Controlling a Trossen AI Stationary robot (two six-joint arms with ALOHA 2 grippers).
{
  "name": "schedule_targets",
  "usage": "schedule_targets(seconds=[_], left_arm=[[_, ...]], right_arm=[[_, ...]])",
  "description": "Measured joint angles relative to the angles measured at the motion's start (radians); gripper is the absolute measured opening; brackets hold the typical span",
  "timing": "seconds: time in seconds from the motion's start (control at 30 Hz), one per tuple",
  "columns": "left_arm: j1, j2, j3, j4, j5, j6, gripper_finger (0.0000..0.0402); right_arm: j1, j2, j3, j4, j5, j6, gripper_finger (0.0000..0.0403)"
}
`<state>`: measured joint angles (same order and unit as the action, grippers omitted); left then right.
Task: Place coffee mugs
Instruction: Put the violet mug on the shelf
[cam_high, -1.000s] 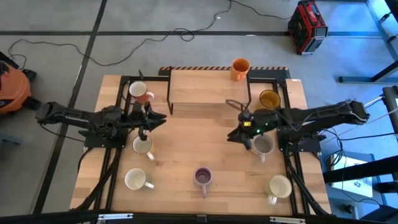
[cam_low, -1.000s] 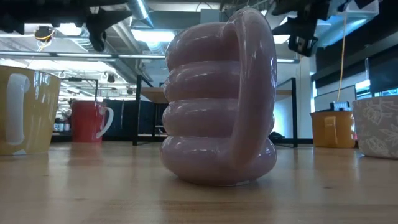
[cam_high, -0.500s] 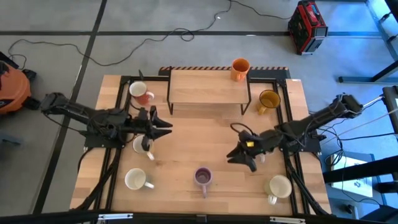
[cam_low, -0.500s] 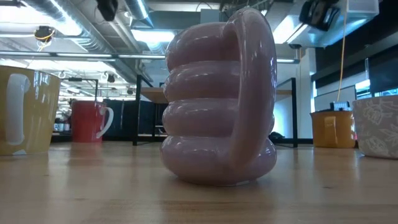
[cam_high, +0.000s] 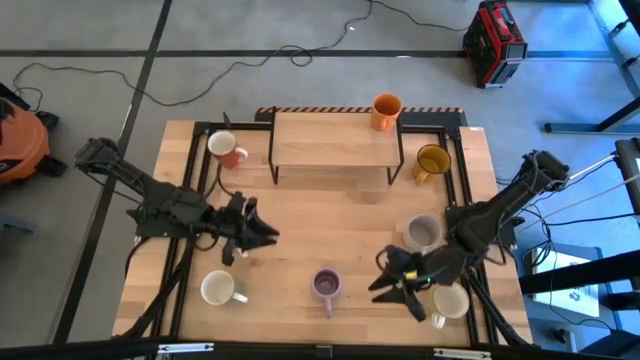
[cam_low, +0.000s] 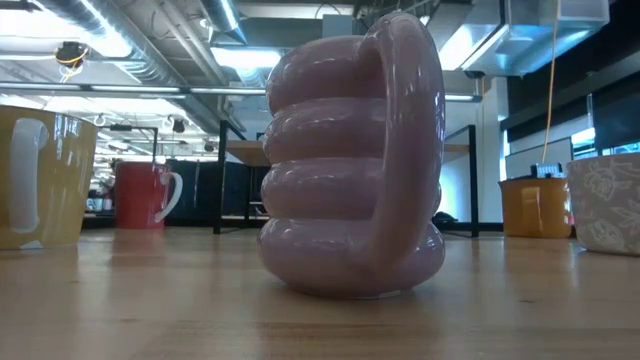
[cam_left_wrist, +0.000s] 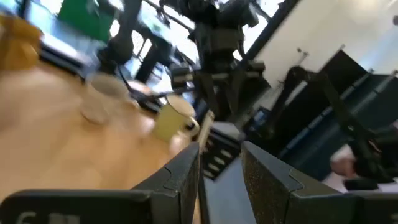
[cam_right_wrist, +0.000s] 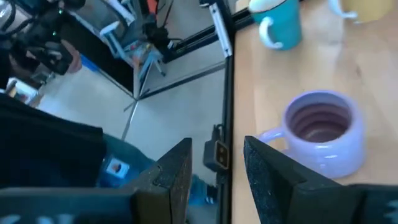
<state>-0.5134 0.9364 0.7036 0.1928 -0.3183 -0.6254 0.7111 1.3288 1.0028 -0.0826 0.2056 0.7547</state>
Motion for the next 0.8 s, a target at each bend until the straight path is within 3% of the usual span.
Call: schedule_targets(seconds=[0.23, 0.43, 0.8], left_arm=[[-0.136, 0.040, 0.000, 0.001, -0.110, -0.027, 0.0114], [-0.198, 0.056, 0.000, 0.000, -0.146, -0.052, 0.0114], [-0.222, 0.056, 0.000, 0.002, -0.177, -0.049, 0.0114]], right_arm=[[0.070, 0.104, 0.021, 0.039, 0.021, 0.038, 0.0136], [0.088, 0.166, 0.021, 0.037, 0.152, 0.059, 0.0141], [0.114, 0.318, 0.021, 0.047, 0.169, 0.147, 0.0228]])
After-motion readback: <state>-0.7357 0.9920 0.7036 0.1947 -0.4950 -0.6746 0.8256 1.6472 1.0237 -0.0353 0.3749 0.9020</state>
